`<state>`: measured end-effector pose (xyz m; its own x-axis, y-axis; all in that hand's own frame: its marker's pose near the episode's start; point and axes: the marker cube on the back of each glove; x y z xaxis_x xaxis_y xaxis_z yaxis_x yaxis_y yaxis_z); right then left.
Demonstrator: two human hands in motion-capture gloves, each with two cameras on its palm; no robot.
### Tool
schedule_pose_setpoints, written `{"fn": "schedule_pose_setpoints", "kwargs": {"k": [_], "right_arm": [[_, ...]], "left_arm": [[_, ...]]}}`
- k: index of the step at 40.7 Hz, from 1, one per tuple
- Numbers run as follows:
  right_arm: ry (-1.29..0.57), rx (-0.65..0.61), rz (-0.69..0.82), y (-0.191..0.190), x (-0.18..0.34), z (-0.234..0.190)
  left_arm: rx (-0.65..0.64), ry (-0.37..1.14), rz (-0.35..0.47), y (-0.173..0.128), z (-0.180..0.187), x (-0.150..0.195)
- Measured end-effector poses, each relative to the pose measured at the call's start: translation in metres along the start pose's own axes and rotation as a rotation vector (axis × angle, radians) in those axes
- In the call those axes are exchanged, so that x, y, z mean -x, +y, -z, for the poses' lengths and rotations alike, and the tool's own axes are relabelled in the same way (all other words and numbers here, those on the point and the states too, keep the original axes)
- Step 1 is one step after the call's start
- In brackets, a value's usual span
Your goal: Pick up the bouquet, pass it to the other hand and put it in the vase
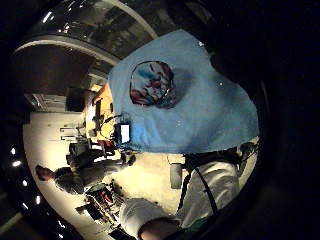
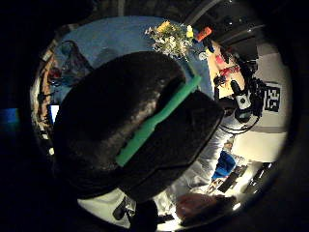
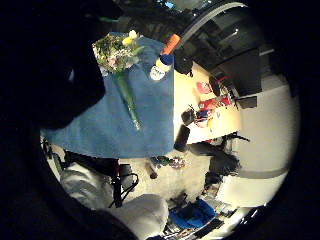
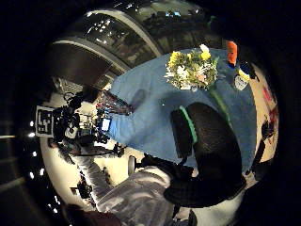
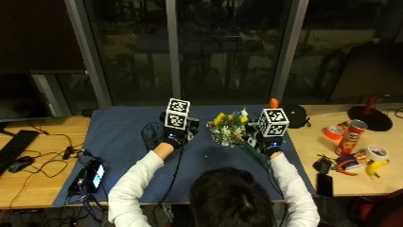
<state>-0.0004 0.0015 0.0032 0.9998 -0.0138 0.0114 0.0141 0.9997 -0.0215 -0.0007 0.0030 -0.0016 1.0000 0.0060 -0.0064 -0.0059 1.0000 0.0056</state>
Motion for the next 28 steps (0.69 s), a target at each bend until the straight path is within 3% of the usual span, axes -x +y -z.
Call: {"fn": "schedule_pose_setpoints", "kwargs": {"k": [15, 23, 28], "right_arm": [[0.006, 0.054, 0.005, 0.003, 0.005, -0.002], [-0.024, 0.124, -0.074, 0.000, -0.014, 0.001], [-0.086, 0.146, -0.107, -0.016, -0.033, -0.002]], "left_arm": [[0.021, 0.089, -0.018, -0.003, -0.026, 0.002], [-0.001, 0.160, -0.070, -0.012, -0.036, -0.017], [-0.081, 0.184, -0.117, -0.015, -0.041, -0.032]]}}
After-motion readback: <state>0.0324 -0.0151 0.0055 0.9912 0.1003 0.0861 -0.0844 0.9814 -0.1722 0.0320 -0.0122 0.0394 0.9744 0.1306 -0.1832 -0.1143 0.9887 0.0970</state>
